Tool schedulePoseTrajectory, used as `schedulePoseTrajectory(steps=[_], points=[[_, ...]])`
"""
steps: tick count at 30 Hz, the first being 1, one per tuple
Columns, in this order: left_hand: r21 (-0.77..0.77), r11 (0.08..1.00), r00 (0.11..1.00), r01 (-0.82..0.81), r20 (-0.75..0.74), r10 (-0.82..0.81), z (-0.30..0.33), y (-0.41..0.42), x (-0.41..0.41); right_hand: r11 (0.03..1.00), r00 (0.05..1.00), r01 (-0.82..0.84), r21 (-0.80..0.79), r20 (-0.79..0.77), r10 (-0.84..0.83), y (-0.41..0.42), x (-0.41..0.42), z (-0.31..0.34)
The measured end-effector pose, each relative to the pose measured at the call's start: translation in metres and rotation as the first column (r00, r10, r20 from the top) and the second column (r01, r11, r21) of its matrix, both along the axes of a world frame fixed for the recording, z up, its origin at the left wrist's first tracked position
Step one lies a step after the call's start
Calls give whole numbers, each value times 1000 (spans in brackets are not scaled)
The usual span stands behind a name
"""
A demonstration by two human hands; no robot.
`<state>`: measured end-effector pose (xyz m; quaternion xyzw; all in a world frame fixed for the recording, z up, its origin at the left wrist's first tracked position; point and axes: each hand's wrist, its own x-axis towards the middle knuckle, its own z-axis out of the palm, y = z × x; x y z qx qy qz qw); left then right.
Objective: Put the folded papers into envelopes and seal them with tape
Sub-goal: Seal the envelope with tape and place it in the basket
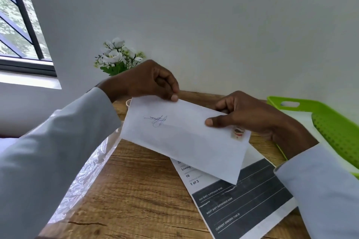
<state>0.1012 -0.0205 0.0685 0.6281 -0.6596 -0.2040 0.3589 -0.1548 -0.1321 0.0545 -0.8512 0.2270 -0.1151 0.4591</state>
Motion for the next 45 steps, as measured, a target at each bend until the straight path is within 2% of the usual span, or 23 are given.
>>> schedulePoseTrajectory(steps=[3, 4, 6, 8, 11, 15, 17, 21, 24, 28, 30, 32, 36, 39, 41, 42, 44, 45], points=[[-240, 955, 982, -174, -116, 150, -6, 3, 0, 995, 992, 90, 48, 85, -94, 0, -8, -5], [-265, 927, 953, -266, -217, 212, -10, 5, 0, 985, 981, 129, 111, 130, -143, 0, -12, -6], [-187, 912, 864, -365, -433, 257, -21, 11, 3, 947, 937, 204, 250, 231, -263, -1, -18, -10], [-76, 944, 782, -321, -584, 218, -32, 17, 1, 905, 875, 293, 309, 295, -384, -3, -25, -12], [-39, 965, 612, -258, -780, 132, -40, 14, -12, 868, 824, 368, 332, 316, -470, -5, -36, -12], [-18, 967, 485, -255, -867, 112, -31, -20, -45, 805, 719, 463, 371, 374, -585, -5, -58, -7], [19, 979, 467, -205, -876, 115, -24, -43, -71, 751, 627, 542, 378, 413, -660, -8, -76, -2], [81, 997, 508, -10, -858, 75, -19, -83, -136, 656, 497, 645, 392, 436, -750, -18, -120, 8], [132, 991, 549, 17, -830, 102, -16, -113, -185, 590, 447, 727, 353, 409, -796, -27, -160, 11], [179, 983, 652, -36, -741, 159, -16, -144, -227, 504, 462, 859, 90, 286, -839, -43, -201, 9], [173, 983, 674, -56, -720, 165, -17, -153, -241, 510, 507, 859, -42, 214, -835, -48, -210, 8], [166, 983, 687, -73, -706, 171, -21, -159, -248, 532, 538, 843, -82, 176, -824, -49, -212, 9], [186, 982, 673, -21, -724, 152, -25, -161, -245, 566, 539, 819, 91, 216, -814, -46, -214, 14], [154, 988, 677, 27, -729, 95, -13, -165, -238, 653, 596, 716, 248, 270, -756, -41, -213, 17], [122, 991, 779, 51, -626, 37, 3, -170, -228, 703, 632, 644, 303, 307, -711, -40, -211, 19], [110, 992, 850, 69, -527, -1, 13, -173, -222, 718, 635, 616, 325, 335, -697, -40, -212, 21], [81, 990, 960, 113, -264, -88, 34, -178, -213, 716, 593, 595, 364, 403, -698, -42, -216, 27], [57, 989, 983, 134, -132, -125, 44, -181, -211, 704, 558, 606, 370, 433, -708, -44, -219, 30]])
